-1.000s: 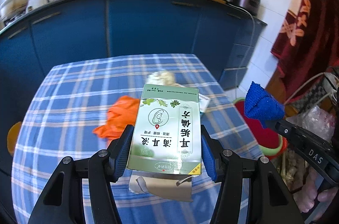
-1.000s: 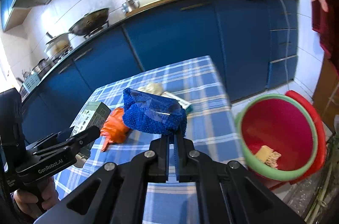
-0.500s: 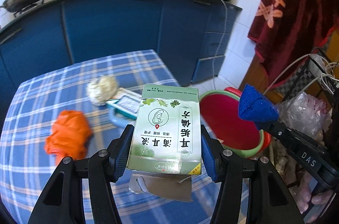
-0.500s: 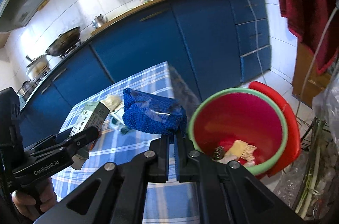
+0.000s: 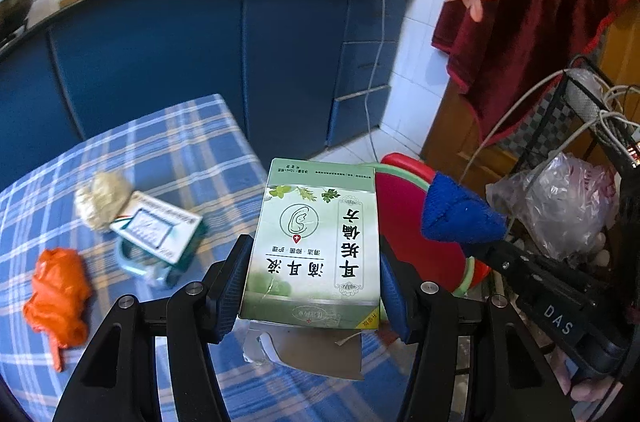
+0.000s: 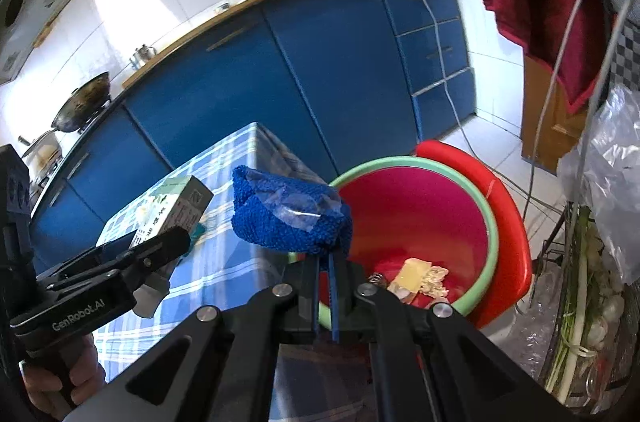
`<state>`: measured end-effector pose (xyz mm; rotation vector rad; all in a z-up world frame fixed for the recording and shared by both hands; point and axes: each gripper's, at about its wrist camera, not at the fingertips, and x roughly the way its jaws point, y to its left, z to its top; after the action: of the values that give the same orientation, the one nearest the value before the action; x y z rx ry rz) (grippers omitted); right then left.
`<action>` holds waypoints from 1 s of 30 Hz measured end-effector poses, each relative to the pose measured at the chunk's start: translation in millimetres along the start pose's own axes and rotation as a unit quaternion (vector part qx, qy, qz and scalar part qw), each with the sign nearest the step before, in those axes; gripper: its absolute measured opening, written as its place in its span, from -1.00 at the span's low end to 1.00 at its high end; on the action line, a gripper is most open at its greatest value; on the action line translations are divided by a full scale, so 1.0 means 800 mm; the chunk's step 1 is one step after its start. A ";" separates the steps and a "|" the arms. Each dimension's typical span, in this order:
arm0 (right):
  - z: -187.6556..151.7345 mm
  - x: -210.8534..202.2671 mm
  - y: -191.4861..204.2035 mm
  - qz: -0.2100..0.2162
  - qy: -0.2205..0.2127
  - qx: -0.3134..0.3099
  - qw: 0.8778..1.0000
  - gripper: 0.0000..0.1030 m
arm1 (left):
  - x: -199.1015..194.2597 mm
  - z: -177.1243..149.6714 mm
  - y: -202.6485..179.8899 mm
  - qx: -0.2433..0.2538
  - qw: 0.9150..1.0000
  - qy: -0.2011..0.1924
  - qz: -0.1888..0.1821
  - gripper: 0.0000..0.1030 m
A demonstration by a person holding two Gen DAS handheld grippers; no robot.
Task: Collect trash
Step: 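Carry the green box and blue mesh bag with both tools over the red bin, then open both tools to drop the green box and mesh bag into the bin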
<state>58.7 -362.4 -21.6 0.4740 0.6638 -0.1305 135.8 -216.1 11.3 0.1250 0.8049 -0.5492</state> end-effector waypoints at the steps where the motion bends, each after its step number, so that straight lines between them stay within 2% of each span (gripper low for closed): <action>1: 0.000 0.002 -0.004 -0.002 0.001 0.003 1.000 -0.90 | 0.004 0.001 -0.003 0.001 1.000 0.002 -0.002 0.17; 17: -0.012 0.047 -0.059 -0.036 0.037 0.052 0.997 -0.89 | 0.090 0.005 -0.046 0.032 0.998 0.053 -0.012 0.17; 25: -0.017 0.064 -0.075 -0.046 0.053 0.067 0.995 -0.88 | 0.116 0.002 -0.054 0.041 0.996 0.073 -0.010 0.18; 30: -0.018 0.069 -0.081 -0.050 0.059 0.072 0.994 -0.84 | 0.121 0.003 -0.060 0.050 0.996 0.069 -0.010 0.18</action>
<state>76.9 -411.2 -90.0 0.5905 0.7982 -0.2482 167.1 -298.4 -50.8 0.2497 0.9132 -0.6049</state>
